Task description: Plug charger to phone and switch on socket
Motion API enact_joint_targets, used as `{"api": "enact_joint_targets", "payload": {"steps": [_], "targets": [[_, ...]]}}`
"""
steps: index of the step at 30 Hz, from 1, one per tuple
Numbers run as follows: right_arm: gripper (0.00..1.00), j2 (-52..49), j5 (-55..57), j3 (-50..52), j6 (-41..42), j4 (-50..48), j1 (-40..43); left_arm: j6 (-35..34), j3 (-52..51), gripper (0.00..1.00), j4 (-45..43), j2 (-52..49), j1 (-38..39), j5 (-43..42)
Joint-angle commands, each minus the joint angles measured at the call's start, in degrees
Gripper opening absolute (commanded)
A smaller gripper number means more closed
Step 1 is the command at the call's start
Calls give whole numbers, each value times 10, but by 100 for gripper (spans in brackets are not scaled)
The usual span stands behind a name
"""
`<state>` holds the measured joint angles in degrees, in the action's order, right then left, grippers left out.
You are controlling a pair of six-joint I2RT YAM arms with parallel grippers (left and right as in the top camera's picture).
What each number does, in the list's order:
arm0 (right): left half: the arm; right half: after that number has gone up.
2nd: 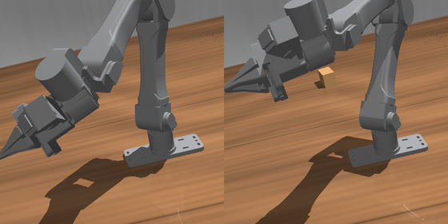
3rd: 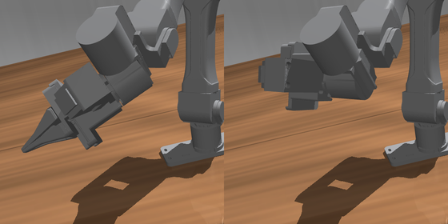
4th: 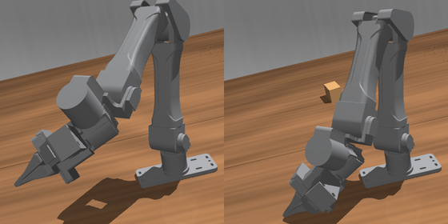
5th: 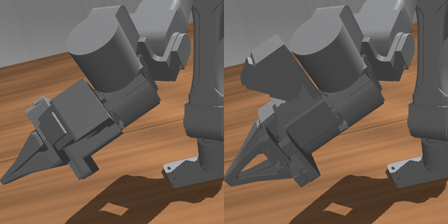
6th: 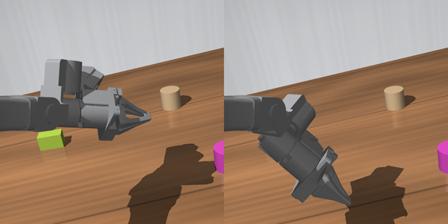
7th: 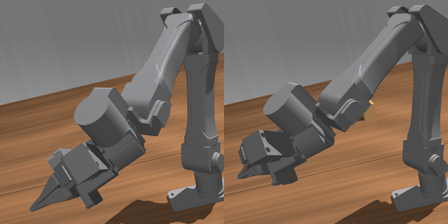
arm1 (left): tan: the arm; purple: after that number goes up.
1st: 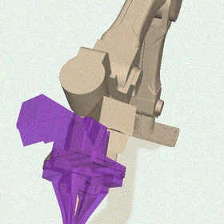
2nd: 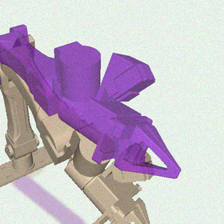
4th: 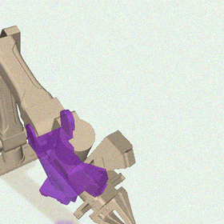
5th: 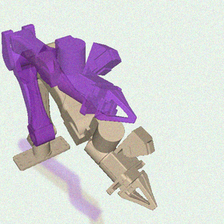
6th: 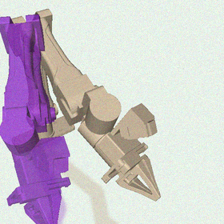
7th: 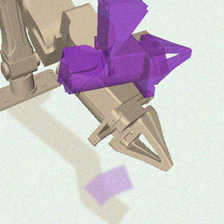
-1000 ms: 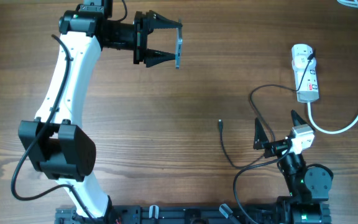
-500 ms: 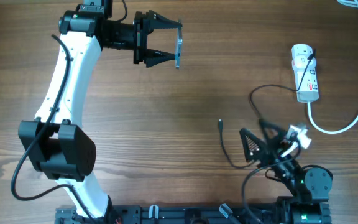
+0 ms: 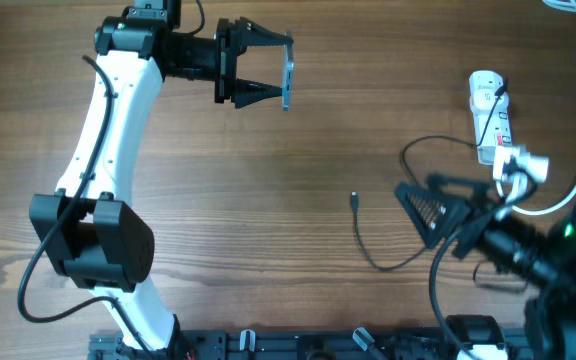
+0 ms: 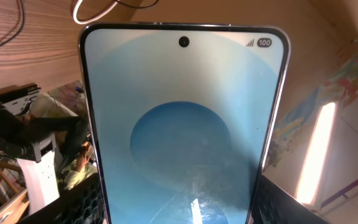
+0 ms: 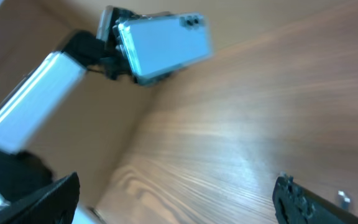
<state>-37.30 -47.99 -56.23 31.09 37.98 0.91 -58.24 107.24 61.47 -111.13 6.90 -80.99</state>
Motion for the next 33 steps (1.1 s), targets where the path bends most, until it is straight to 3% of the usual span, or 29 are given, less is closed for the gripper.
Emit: {"api": "enact_joint_targets", "payload": {"steps": [1, 6, 11, 14, 18, 24, 28, 30, 33], "targets": [[100, -46, -115, -34, -9, -30, -5, -6, 4, 66, -2, 21, -4, -18], [100, -150, 215, -222, -85, 245, -104, -5, 4, 66, -2, 21, -4, -18], [99, -366, 486, -487, -35, 476, -294, -6, 4, 66, -2, 21, -4, -18], [99, -476, 543, -602, -6, 486, -400, -5, 4, 66, -2, 21, -4, -11], [99, -557, 598, -705, -9, 461, -483, -9, 4, 67, -2, 21, -4, 21], [99, -612, 665, -711, 36, 365, -502, -12, 4, 66, -2, 21, 2, 25], [87, -651, 720, -710, 54, 350, -502, -27, 4, 66, -2, 21, 3, 25], [72, -662, 749, -710, 53, 335, -501, -27, 4, 67, -2, 21, 3, 25], [68, -678, 754, -710, 53, 325, -499, -27, 4, 67, -2, 21, 3, 25]]}}
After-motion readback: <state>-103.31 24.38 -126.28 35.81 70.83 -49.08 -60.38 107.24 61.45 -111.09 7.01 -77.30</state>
